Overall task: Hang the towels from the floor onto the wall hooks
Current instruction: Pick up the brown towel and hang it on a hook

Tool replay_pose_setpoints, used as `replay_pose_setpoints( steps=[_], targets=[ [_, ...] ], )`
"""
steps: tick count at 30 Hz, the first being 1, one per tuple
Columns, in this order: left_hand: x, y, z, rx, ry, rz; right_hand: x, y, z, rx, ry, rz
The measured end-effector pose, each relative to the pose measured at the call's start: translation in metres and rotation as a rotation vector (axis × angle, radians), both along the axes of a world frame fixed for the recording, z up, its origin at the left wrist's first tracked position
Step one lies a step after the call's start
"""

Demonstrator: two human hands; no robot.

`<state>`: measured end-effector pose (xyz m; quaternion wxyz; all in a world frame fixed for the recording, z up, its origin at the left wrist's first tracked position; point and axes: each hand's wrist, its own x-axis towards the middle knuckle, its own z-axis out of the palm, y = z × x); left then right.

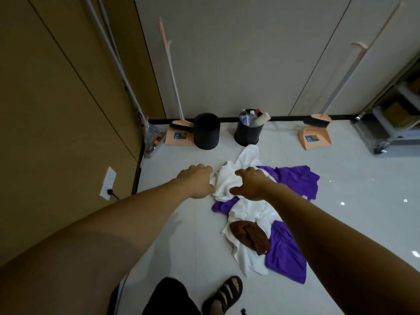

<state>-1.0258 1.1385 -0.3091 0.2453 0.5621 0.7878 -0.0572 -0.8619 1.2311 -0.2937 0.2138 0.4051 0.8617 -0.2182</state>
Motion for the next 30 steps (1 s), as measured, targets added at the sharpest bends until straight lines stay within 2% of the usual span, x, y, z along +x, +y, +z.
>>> replay_pose_setpoints(
  steps=[11,19,24,28,30],
  targets=[
    [0.038,0.118,-0.17,-0.223,-0.266,-0.197,0.055,0.082,-0.17,-0.261,-0.102,-0.353],
    [0.064,0.144,-0.372,-0.386,-0.347,-0.202,0.089,0.1,-0.38,-0.4,-0.078,-0.328],
    [0.084,0.145,-0.504,-0.433,-0.359,-0.176,0.12,0.105,-0.523,-0.361,-0.065,-0.335],
    [0.097,0.152,-0.591,-0.406,-0.377,-0.152,0.14,0.112,-0.627,-0.34,-0.127,-0.562],
    [0.099,0.153,-0.622,-0.386,-0.358,-0.132,0.14,0.111,-0.664,-0.301,-0.107,-0.593]
  ],
)
